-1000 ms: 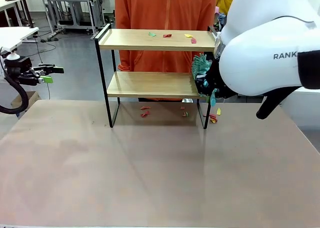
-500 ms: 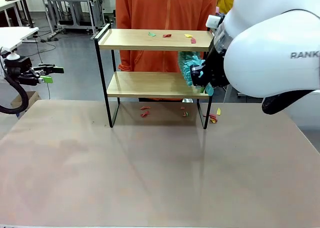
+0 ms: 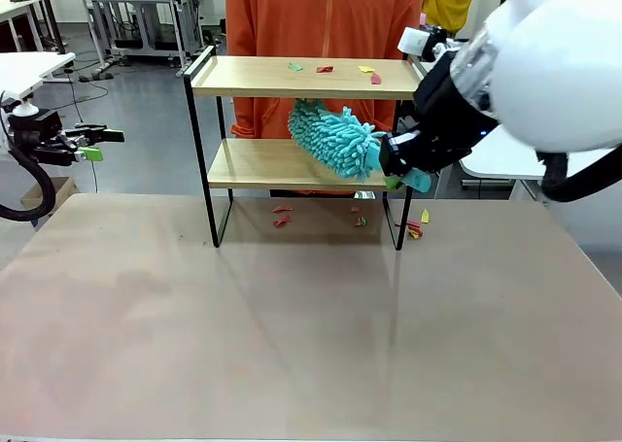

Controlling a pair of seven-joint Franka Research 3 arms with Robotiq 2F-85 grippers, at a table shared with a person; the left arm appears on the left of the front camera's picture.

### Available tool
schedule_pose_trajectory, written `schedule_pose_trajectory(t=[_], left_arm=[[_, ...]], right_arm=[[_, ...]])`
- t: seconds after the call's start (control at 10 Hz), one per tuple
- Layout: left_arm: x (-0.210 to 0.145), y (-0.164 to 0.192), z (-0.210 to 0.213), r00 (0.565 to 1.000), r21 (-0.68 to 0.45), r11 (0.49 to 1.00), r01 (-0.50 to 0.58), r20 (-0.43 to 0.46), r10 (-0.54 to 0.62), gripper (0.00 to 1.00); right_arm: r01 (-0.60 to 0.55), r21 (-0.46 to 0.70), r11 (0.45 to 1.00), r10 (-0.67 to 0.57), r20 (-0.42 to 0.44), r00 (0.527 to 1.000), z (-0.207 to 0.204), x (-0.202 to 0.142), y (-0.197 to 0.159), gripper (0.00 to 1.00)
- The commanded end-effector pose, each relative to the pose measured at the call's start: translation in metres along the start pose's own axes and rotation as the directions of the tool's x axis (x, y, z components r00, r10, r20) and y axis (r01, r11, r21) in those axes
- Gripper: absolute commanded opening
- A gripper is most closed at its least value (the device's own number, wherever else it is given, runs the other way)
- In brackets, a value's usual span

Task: Clean the shelf.
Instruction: Clean the specific section of the Shelf indicated by the human with the Duster.

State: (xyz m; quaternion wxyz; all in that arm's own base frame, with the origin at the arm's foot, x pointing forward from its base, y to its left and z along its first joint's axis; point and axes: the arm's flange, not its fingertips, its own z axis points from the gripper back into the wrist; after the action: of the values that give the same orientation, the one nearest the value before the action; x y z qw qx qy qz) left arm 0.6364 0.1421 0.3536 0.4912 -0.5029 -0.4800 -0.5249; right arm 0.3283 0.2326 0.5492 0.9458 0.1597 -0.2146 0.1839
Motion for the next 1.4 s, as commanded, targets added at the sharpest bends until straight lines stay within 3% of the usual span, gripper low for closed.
schedule_pose_trajectory(t=[0.0, 0.4, 0.7, 1.3], left_arm=[[0.003, -0.001, -0.001, 1.0, -0.005, 1.0, 0.001, -0.004, -0.002, 1.0], [0.003, -0.001, -0.001, 1.0, -0.005, 1.0, 0.001, -0.004, -0.002, 1.0], [0.003, -0.001, -0.001, 1.0, -0.005, 1.0, 0.001, -0.004, -0.002, 1.0], [0.003, -0.001, -0.001, 1.0, -0.005, 1.0, 0.001, -0.004, -0.002, 1.0]], right_arm=[[-0.128, 0.112, 0.985, 0.135, -0.055, 0.989, 0.021, -0.016, -0.015, 0.13], [-0.343, 0.288, 0.894, 0.404, -0.188, 0.895, 0.037, -0.036, -0.023, 0.13], [-0.339, 0.366, 0.867, 0.464, -0.339, 0.819, 0.049, -0.061, -0.041, 0.13], [-0.327, 0.37, 0.87, 0.484, -0.506, 0.714, 0.08, -0.124, -0.079, 0.13]])
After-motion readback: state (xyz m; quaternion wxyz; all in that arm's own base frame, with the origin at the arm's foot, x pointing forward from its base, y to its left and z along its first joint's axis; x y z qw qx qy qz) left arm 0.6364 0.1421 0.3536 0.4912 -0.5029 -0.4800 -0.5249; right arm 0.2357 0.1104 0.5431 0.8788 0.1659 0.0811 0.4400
